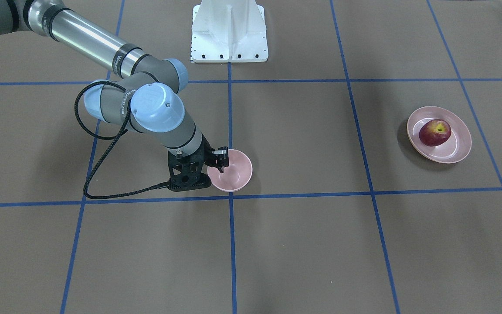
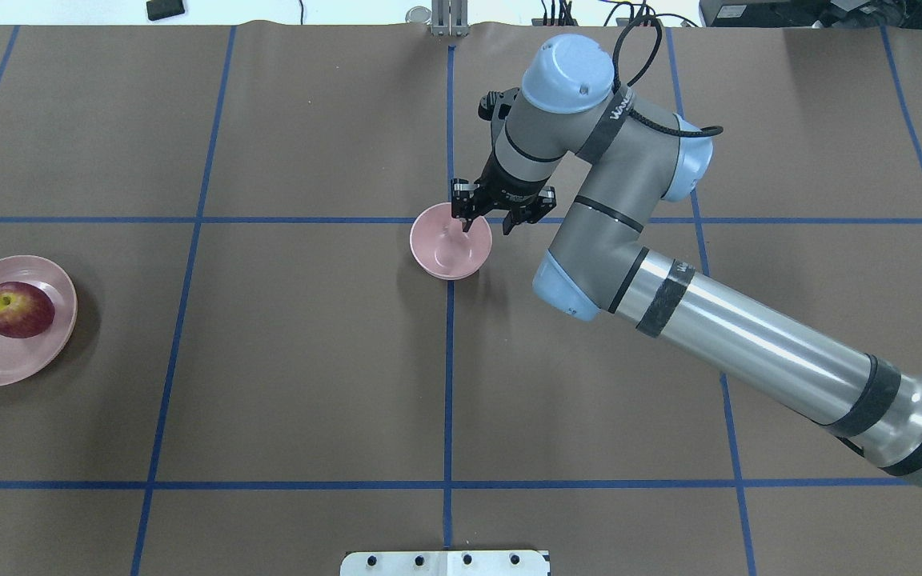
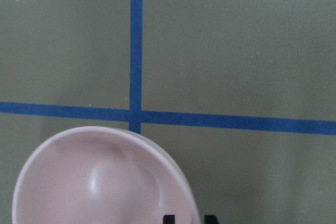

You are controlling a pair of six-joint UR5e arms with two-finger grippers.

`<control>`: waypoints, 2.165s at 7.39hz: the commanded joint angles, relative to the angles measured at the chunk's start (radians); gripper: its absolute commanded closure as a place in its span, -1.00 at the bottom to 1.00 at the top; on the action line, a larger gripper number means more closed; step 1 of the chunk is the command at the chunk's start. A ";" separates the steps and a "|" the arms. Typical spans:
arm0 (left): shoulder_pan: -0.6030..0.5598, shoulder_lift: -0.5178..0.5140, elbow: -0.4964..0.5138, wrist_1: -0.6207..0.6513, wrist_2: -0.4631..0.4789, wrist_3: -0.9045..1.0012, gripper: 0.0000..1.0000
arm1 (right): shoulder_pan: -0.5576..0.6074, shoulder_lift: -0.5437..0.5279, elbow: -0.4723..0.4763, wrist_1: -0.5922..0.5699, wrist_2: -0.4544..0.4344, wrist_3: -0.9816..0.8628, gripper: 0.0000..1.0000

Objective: Move apple from plate to bowl

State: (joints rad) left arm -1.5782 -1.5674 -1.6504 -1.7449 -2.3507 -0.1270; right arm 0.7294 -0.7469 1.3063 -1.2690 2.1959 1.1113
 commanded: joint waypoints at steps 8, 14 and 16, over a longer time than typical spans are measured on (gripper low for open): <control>0.529 0.044 -0.150 -0.257 0.241 -0.743 -0.96 | 0.284 -0.304 0.235 -0.030 0.166 -0.175 -1.00; 0.583 0.064 -0.131 -0.274 0.237 -0.734 -0.96 | 0.281 -0.304 0.231 -0.032 0.165 -0.176 -1.00; 0.584 0.078 -0.127 -0.272 0.241 -0.721 -0.96 | 0.278 -0.302 0.228 -0.030 0.165 -0.176 -1.00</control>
State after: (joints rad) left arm -0.9956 -1.4997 -1.7797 -2.0178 -2.1119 -0.8575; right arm 1.0097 -1.0499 1.5362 -1.3006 2.3608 0.9357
